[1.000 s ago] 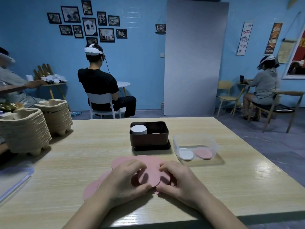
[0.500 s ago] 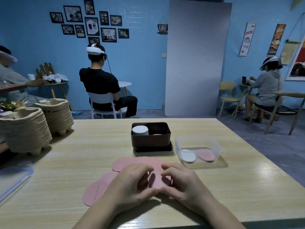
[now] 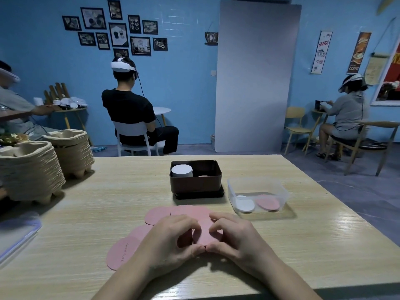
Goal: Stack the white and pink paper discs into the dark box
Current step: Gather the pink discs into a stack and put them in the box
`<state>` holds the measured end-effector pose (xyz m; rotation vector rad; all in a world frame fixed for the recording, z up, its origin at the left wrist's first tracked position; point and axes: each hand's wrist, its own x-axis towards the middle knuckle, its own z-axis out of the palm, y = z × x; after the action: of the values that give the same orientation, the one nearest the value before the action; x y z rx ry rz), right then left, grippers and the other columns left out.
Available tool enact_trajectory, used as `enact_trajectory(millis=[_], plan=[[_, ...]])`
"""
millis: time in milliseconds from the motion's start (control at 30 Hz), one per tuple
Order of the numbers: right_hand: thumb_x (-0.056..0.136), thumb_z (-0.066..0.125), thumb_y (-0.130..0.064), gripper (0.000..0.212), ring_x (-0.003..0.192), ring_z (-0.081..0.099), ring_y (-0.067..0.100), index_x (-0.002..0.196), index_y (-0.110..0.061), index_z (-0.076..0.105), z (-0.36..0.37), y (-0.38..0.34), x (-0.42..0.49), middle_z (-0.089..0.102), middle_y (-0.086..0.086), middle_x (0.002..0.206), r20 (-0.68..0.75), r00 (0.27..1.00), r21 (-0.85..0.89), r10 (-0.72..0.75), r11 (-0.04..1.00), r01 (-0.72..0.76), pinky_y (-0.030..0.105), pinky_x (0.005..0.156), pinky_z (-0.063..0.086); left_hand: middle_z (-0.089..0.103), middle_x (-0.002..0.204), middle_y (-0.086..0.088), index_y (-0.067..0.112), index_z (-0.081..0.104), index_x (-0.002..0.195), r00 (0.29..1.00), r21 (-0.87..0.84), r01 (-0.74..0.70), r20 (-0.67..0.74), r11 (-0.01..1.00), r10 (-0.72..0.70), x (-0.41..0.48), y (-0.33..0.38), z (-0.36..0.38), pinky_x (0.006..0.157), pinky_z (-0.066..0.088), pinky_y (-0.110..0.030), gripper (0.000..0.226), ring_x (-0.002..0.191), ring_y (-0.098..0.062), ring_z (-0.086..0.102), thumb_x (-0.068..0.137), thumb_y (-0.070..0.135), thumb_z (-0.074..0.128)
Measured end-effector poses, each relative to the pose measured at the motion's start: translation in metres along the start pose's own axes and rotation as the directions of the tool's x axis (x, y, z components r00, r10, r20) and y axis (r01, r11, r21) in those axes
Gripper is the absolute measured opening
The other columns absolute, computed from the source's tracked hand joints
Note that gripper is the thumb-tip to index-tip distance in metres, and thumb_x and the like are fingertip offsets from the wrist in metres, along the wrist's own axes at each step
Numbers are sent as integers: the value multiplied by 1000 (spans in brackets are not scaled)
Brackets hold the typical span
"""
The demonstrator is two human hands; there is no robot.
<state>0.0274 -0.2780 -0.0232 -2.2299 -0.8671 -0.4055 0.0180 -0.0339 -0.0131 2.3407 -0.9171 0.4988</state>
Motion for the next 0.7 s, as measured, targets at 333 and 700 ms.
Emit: enact_trajectory(millis=[333, 700], plan=[[82, 77, -56, 31, 129, 51, -9, 94, -32, 62, -1, -1, -1, 57, -7, 145, 14, 1000, 36, 11, 999, -11, 20, 93, 51, 65, 90, 21, 35, 62, 101, 999, 94, 22, -29, 995, -19, -3, -4, 4, 87, 43, -19, 30, 87, 4, 56, 83, 57, 72], [88, 71, -55, 25, 138, 45, -6, 96, -33, 61, -2, -2, -2, 58, -5, 145, 27, 1000, 6, 10, 1000, -10, 14, 90, 42, 67, 96, 16, 26, 66, 102, 1000, -17, 0, -23, 1000, -1, -1, 0, -1, 80, 53, -33, 27, 88, -4, 62, 85, 43, 79]])
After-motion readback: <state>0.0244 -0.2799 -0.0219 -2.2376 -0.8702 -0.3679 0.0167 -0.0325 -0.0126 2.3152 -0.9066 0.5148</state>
